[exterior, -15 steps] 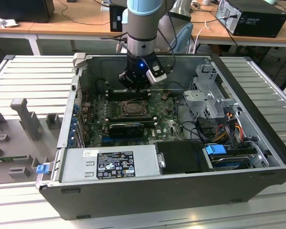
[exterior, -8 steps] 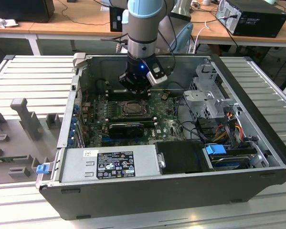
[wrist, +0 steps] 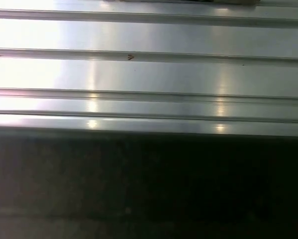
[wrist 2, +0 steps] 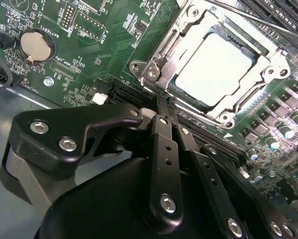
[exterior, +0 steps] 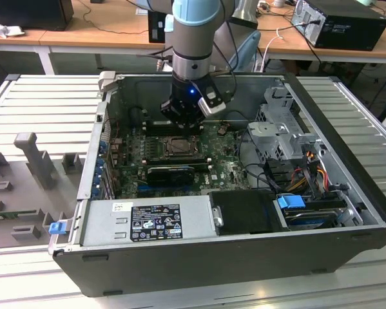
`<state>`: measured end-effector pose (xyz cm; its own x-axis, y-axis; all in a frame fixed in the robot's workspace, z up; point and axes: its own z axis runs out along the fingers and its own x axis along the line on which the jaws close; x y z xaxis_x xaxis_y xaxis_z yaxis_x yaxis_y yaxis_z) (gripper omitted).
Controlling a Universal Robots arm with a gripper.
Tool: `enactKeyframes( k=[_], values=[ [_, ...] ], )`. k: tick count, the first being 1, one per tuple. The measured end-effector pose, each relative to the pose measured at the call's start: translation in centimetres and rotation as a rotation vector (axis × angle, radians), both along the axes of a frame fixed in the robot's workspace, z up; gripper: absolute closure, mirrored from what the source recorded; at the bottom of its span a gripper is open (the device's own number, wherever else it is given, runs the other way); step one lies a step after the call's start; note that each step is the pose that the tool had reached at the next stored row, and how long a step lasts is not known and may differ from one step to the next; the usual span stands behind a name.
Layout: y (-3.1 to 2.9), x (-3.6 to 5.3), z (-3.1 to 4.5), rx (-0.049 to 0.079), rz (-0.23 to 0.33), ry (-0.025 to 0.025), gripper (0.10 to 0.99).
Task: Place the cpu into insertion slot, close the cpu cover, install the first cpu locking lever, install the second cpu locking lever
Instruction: 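Install the first cpu locking lever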
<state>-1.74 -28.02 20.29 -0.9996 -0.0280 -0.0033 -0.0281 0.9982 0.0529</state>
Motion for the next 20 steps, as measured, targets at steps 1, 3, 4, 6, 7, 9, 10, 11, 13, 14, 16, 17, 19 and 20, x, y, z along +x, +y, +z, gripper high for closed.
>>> enactKeyframes(
  k=[1,3,4,6,7,9,10,11,13,14,16,17,19,20],
  values=[
    [0.03,0.01,-0.1,0.001,0.0,-0.0005,0.98],
    [0.0,0.0,-0.17,-0.001,0.0,0.0002,0.98],
    [0.0,0.0,-0.18,-0.001,0.001,0.0003,0.98],
    [0.02,0.01,0.02,0.001,0.001,-0.0006,0.98],
    [0.01,0.01,0.31,0.001,0.001,-0.0004,0.98],
    [0.01,0.01,1.19,0.0,0.001,-0.0001,0.98],
    [0.01,0.01,1.63,0.0,0.001,-0.0001,0.98],
    [0.01,0.01,1.71,0.0,0.001,0.0,0.98],
    [-0.16,0.01,1.71,0.0,0.001,-0.0001,0.98],
    [-0.29,0.01,1.71,0.0,0.001,-0.0001,0.98],
    [-0.44,0.01,1.71,0.0,0.001,-0.0001,0.98],
    [-0.51,0.01,1.71,0.0,0.001,0.0,0.98],
    [-0.69,0.01,1.71,0.0,0.001,0.0,0.98],
    [-0.73,0.0,1.71,0.0,0.001,-0.0001,0.98]
  ],
)
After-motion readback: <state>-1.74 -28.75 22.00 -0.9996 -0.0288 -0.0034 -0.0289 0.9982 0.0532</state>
